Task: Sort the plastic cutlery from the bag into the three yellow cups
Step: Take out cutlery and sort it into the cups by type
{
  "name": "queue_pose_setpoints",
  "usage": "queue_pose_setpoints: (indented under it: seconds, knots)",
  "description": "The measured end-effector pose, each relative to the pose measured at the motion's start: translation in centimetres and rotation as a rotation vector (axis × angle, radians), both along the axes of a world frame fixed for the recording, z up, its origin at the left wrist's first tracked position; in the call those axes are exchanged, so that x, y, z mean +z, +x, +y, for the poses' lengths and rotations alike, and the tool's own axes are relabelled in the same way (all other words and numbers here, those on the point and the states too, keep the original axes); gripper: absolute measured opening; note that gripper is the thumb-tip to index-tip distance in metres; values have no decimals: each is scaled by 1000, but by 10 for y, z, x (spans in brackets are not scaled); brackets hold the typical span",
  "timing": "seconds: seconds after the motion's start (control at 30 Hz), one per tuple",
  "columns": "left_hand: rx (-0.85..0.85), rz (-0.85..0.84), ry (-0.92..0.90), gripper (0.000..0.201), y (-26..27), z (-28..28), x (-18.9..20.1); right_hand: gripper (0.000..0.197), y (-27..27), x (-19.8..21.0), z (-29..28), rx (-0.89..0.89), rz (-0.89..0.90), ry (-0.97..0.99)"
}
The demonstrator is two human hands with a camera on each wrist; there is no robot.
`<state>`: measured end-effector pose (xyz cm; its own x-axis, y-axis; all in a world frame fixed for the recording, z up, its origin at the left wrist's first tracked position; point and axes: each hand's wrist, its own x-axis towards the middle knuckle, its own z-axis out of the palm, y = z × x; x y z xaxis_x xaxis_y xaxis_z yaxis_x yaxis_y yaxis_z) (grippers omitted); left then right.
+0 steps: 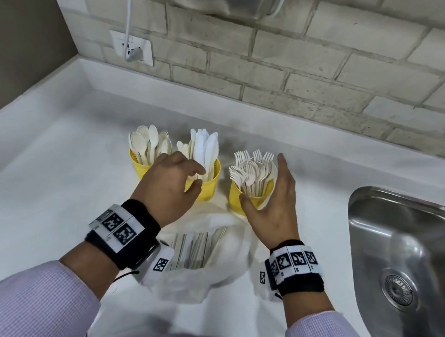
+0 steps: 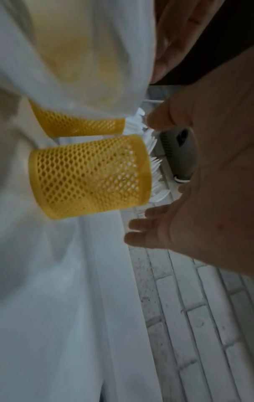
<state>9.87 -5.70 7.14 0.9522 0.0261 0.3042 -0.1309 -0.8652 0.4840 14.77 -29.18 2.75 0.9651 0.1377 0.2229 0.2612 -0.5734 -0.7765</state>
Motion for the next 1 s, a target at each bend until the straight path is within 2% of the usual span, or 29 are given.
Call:
queue_pose_setpoints:
  seconds: [0.1, 0.2, 0.3, 0.4, 0.5, 0.57, 0.67, 0.73, 0.87, 1.0]
  knots:
    - [-56, 5, -123, 18, -29, 0, 18, 84, -20, 11, 4, -106, -120, 86]
    - [-153, 128, -182, 20, -60, -3, 19, 57, -43, 21, 14, -95, -250, 146]
    - [-272, 266, -169, 22, -81, -6, -1, 28, -63, 18, 27, 24, -274, 101]
    - [-309, 369, -59, 31, -95, -6, -23, 13, -77, 3, 36, 233, -170, 60]
    - [-279, 436, 41, 38, -104, -3, -38, 11, -85, -10, 38, 338, -61, 42]
    - [-277, 473, 103, 36, -105, -1, -43, 9, -90, -16, 39, 384, 20, 18]
    - [-251, 529, 188, 22, -105, -3, -44, 11, -98, -20, 40, 453, 141, -128]
    - [-210, 560, 240, 23, -105, -6, -42, 17, -104, -19, 41, 484, 200, -271]
    - [-132, 617, 300, 37, -102, -6, -40, 28, -111, -15, 44, 494, 254, -485]
    - [-60, 591, 332, 62, -96, -2, -35, 32, -108, -11, 44, 487, 302, -536]
